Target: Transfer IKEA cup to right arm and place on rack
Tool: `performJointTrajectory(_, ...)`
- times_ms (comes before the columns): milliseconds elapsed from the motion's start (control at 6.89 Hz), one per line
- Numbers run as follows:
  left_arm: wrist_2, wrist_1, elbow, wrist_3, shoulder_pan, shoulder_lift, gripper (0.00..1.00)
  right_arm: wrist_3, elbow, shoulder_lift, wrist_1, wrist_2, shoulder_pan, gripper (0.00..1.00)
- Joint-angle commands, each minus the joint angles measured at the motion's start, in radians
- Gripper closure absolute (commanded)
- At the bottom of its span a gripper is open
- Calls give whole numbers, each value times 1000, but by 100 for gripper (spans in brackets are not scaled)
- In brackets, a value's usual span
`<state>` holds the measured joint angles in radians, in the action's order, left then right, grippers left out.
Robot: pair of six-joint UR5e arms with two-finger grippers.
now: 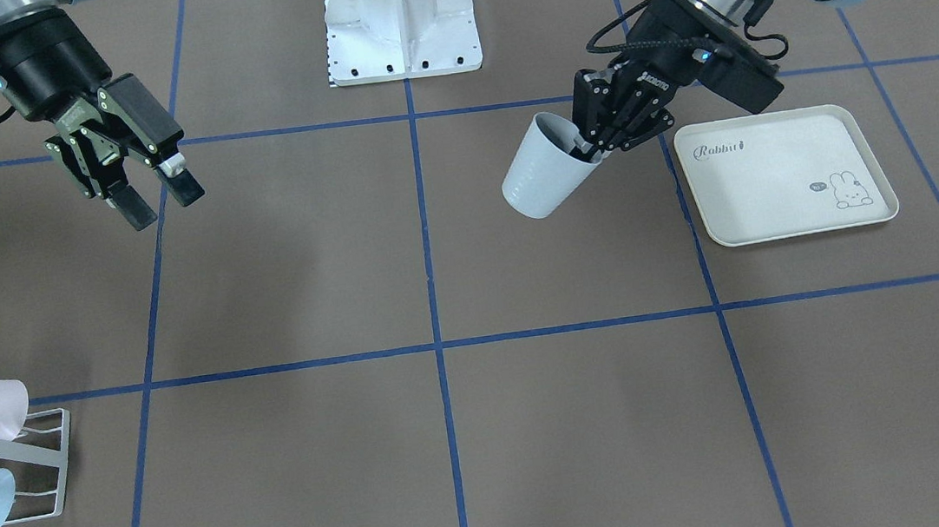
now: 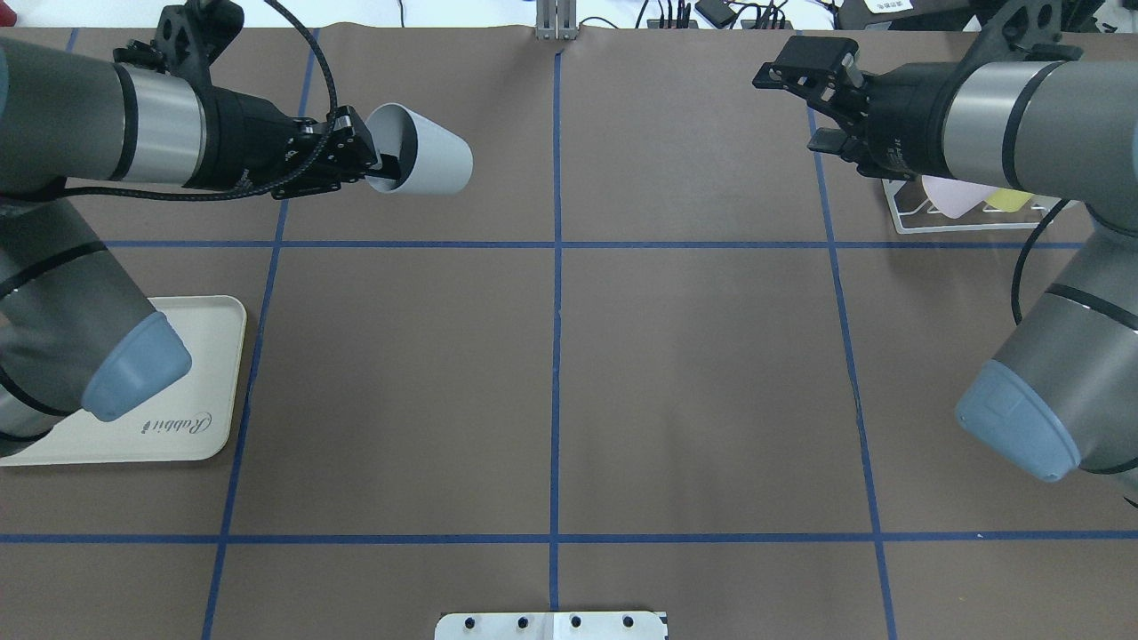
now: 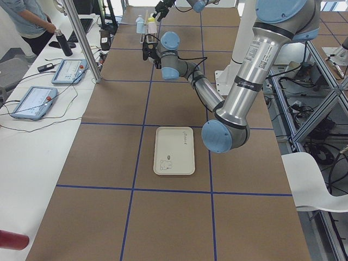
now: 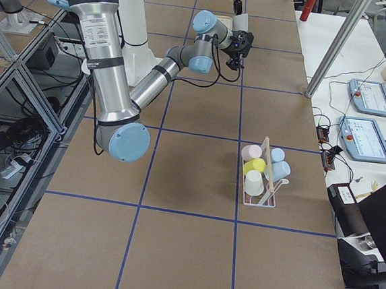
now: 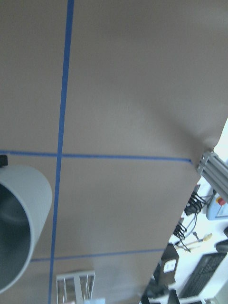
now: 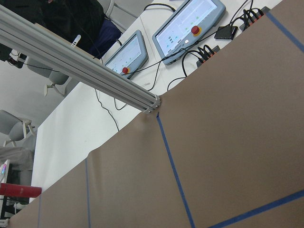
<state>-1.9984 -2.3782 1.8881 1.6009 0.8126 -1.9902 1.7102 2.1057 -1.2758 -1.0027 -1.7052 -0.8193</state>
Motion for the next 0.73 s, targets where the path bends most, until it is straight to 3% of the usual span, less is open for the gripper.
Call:
performJointTrajectory(0,187,-221,-12,214,-100,-2,100,154,14,-2,82,-29,8,0)
performJointTrajectory(290,315,-402,-26,334,-154,-2,100,337,14,-2,198,-53,9,0)
performJointTrajectory(581,380,-574,-75,385,-200,-2,100,516,13,-4,313,-71,9,0)
